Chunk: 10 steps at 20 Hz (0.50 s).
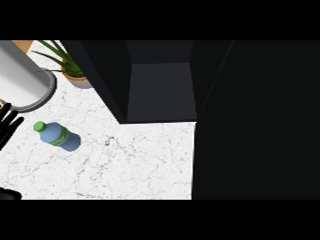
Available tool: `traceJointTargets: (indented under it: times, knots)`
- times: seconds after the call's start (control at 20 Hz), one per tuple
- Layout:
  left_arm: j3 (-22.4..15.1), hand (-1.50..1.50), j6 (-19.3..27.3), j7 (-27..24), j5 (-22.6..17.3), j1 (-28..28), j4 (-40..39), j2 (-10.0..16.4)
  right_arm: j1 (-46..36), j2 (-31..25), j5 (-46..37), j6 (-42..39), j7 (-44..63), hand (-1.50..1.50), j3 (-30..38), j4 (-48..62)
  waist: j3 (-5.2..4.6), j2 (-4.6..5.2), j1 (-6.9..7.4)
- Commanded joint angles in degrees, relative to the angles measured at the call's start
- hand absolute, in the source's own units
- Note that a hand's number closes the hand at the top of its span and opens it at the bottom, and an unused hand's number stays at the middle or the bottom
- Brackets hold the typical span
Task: Pick up the bottled water, place it into the cabinet and close the cabinet
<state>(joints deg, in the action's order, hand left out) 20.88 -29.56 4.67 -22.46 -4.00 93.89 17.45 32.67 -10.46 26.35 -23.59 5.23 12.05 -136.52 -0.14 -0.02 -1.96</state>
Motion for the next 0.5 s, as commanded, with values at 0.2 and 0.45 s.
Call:
traceJointTargets:
  times: [0.2,0.45]
  knots:
    - [-0.3,-1.5,2.7,-9.5,10.4,6.5,-14.4,-0.6,5.7,-0.2,11.7,-1.2,1.3,-1.5,2.1,-10.5,0.01,-0.01,-0.26]
    - [-1.0,-1.5,2.6,-13.0,13.3,10.8,-24.9,0.1,8.3,0.9,11.4,-2.0,-0.1,-1.5,2.0,-10.2,0.03,-0.04,-0.16]
